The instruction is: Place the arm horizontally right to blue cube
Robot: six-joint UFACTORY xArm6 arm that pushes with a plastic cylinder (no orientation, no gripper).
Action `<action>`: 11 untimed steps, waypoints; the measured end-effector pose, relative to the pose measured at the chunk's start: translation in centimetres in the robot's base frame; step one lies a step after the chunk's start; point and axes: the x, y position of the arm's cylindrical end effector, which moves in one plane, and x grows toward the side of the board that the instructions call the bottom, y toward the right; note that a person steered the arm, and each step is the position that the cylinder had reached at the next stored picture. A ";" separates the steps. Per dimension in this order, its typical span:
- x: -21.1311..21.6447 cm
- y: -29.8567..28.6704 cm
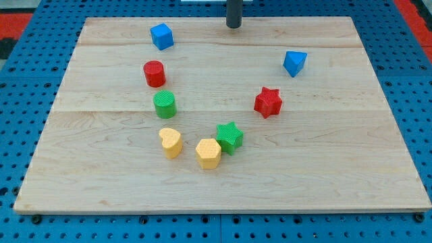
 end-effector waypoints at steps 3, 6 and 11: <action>0.0 0.0; 0.1 -0.1; 3.8 -0.5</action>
